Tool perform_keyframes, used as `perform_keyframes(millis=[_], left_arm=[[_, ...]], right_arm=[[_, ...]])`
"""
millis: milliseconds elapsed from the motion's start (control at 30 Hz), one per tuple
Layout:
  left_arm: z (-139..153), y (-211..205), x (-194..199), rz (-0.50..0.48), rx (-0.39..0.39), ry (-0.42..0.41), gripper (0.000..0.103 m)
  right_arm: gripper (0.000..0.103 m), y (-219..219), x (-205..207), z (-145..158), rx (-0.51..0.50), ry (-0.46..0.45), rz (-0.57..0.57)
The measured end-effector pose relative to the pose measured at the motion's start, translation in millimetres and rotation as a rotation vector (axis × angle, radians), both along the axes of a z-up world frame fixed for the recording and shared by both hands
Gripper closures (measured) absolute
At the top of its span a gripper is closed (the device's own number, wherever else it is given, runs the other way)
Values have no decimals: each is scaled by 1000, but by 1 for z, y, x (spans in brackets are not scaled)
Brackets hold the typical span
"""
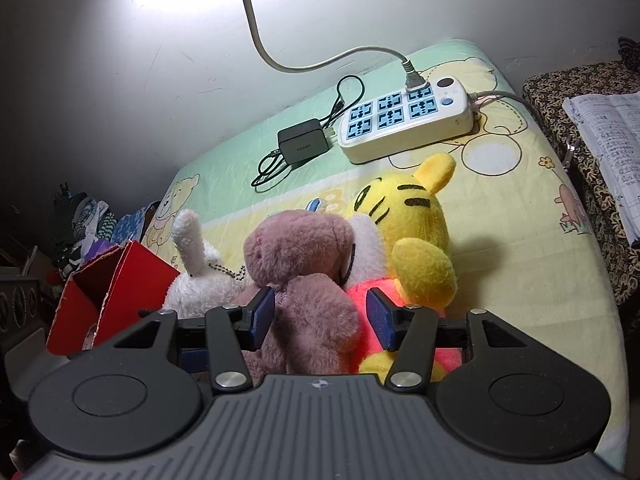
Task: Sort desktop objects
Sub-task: 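Reach the right tool toward the pink-brown teddy bear on the pile, then close the right tool on the teddy bear and lift it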
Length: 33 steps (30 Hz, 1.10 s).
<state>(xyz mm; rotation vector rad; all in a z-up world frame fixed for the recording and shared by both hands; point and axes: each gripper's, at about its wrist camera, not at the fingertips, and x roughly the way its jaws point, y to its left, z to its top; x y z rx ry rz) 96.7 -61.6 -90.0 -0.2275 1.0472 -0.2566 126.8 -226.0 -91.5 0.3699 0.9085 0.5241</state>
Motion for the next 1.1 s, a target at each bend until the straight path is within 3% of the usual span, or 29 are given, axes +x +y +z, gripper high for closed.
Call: perform_keyframes(millis=[133, 300, 467, 1100], left_arm=[[-5, -3, 8, -7, -14, 5, 13], [-9, -9, 12, -11, 29, -6, 16], [-6, -5, 10, 0, 34, -11, 22], [28, -9, -37, -13, 45, -100, 24]], right_arm=[[52, 5, 2, -4, 1, 1, 30], [58, 3, 0, -6, 30, 3, 59], [75, -6, -1, -5, 62, 23, 63], [78, -14, -44, 18, 106, -8, 67]])
